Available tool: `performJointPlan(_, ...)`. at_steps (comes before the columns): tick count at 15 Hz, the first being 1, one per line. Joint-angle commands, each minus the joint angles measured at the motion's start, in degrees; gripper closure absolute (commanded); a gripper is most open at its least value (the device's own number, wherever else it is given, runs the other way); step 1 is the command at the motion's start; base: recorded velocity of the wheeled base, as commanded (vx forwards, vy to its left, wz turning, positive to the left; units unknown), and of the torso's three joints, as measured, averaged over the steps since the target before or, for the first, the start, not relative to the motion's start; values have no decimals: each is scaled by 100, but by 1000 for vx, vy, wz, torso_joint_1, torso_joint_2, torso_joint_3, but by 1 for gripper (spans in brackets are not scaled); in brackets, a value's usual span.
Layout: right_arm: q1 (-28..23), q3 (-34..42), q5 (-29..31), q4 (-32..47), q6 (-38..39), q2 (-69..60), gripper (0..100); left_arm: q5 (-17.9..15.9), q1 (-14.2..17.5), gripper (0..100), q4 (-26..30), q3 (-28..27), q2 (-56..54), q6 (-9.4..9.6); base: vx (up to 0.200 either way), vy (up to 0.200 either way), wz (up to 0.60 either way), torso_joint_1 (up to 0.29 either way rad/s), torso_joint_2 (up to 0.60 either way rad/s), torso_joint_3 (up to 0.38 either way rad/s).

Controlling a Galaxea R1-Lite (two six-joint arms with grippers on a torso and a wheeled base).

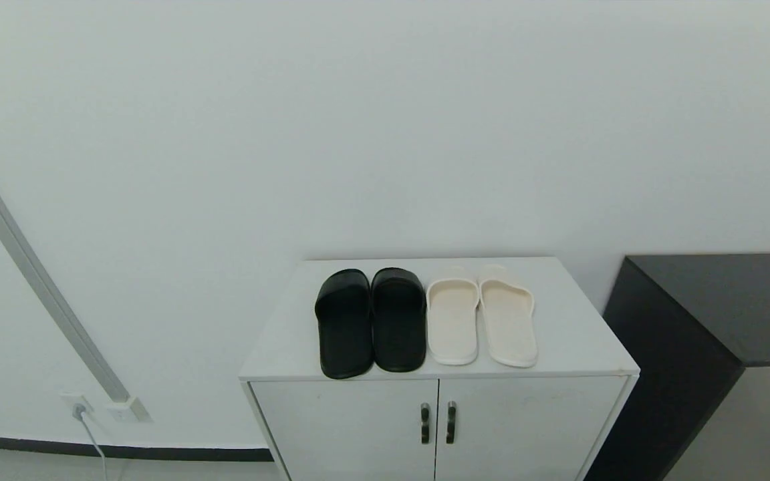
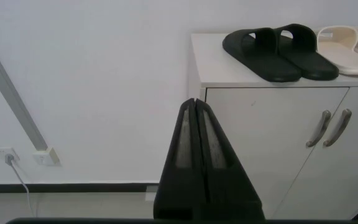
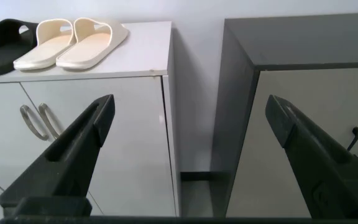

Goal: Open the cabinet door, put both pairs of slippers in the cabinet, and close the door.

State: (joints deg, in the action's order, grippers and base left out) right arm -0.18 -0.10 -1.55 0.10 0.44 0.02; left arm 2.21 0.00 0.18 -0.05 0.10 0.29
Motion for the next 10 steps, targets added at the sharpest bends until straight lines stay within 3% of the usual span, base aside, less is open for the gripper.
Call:
performJointPlan(1, 1, 1, -3, -1, 0, 6, 0, -10, 0, 100, -1, 5, 8, 6, 0, 0, 0, 0, 0, 0)
performJointPlan(6, 1, 10, 49, -10, 53, -2, 0, -19, 0, 100, -9, 5, 8, -20, 0, 0, 0, 0, 0, 0)
performJointPlan(7, 1, -430, 146, -98, 176, 129, 0, -19, 0, 100, -9, 5, 8, -20, 0, 0, 0, 0, 0, 0)
performJointPlan(8, 115, -1511, 199, 105, 659, 797, 0, -19, 0, 100, -9, 5, -1, -12, 0, 0, 0, 0, 0, 0)
performJointPlan(9, 150, -1695, 155, 790, 580, 1184, 0, -10, 0, 100, -9, 5, -1, -12, 0, 0, 0, 0, 0, 0)
performJointPlan(10, 150, -1643, 102, 948, 334, 1246, 0, -19, 0, 100, -9, 5, -1, -20, 0, 0, 0, 0, 0, 0)
